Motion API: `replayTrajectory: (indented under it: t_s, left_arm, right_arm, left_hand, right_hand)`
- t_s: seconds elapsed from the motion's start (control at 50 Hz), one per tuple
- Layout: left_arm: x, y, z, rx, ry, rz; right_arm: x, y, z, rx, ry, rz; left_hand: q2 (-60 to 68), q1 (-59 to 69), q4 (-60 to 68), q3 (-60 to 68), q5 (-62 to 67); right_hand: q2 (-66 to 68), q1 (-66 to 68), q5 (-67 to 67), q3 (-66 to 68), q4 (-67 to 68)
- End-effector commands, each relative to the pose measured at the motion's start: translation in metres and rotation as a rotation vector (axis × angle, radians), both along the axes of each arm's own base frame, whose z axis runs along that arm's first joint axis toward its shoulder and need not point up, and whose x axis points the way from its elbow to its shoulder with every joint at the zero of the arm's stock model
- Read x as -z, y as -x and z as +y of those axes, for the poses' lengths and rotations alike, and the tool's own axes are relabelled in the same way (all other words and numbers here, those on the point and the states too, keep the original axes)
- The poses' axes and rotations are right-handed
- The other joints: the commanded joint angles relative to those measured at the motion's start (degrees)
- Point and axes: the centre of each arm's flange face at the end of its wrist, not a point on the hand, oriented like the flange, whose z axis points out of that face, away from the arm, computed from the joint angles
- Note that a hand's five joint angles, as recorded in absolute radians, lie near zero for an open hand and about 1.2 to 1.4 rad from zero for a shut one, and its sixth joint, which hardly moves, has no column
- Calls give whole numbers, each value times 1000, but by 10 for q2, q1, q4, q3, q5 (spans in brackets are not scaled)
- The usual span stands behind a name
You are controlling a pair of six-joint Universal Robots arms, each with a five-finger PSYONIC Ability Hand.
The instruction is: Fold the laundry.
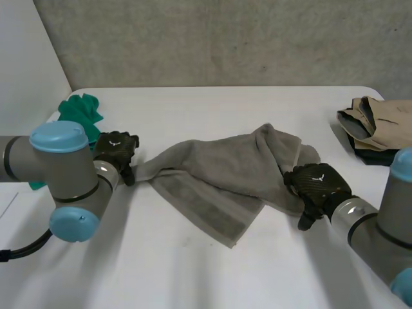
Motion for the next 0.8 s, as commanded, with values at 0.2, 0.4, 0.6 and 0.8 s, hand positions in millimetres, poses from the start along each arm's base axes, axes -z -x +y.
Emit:
replayTrajectory:
  t_s: [0.2, 0.4, 0.6, 0.8]
  left_arm:
    - [12, 6, -10, 41, 8, -51]
    - [-37, 2, 3, 41, 93, -31]
    - [-70, 0, 26, 55, 145, -5]
    - [-75, 3, 27, 62, 160, 3]
  right_arm:
    - [20, -6, -31, 8, 101, 5]
    - [5, 14, -49, 56, 139, 45]
    - [-13, 37, -44, 89, 31, -2]
    - [3, 37, -47, 42, -21, -45]
  left_hand:
    - [554, 552, 555, 555, 552]
    - [554, 552, 555, 555, 552]
    - [554, 552, 555, 555, 552]
    - [554, 552, 555, 555, 552]
  right_hand:
    - [554, 585, 560, 548, 550]
    - [554, 585, 560, 548, 550]
    - [67, 98, 72, 61, 63]
    - [69, 100, 74, 63, 65]
